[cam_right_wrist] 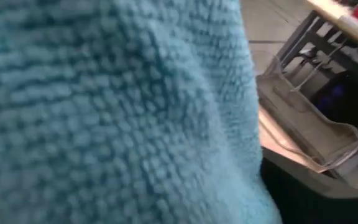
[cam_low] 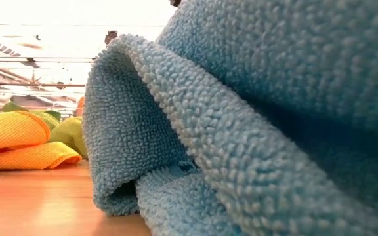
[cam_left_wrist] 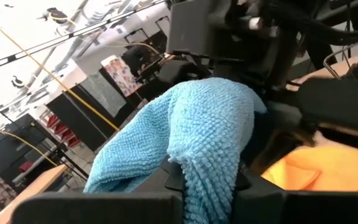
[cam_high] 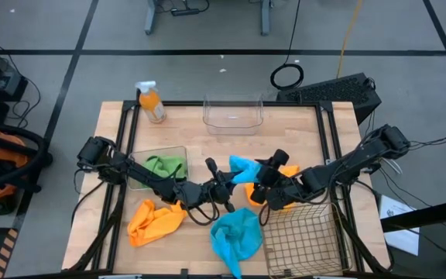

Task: Sort microfiber towel by color & place in baskets
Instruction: Put the top blue microfiber towel into the wire basket

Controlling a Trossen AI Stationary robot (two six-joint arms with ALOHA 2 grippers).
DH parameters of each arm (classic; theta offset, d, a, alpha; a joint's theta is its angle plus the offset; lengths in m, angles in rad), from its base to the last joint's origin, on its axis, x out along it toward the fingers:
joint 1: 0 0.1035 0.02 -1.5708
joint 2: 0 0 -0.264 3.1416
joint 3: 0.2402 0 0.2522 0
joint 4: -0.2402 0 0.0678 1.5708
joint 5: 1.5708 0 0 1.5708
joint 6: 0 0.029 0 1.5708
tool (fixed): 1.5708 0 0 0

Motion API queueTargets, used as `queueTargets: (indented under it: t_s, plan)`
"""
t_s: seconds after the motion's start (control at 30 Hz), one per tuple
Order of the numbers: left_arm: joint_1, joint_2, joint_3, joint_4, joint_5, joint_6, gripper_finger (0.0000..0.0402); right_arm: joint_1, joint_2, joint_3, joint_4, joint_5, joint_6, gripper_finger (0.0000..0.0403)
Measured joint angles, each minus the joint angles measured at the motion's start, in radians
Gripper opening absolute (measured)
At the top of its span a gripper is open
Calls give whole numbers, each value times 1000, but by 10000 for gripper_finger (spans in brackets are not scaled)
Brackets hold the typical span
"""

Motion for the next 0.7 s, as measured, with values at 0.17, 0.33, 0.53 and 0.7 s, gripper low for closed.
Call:
queueTargets:
  t_s: [0.17, 0.33, 0.53, 0.7]
  plan:
    - [0, 0, 0, -1, 0, 0, 34, -18, 14, 0, 0, -39, -3, 106]
    - [0, 0, 0, -4, -3, -2, 34, -29, 15, 0, -1, -25, -21, 15]
    - [12, 0, 0, 3, -1, -72, 34, -29, -1, 0, 32, 135, -48, 5]
    - [22, 0, 0, 5, 23, -130, 34, -29, -2, 0, 138, 194, -111, 7]
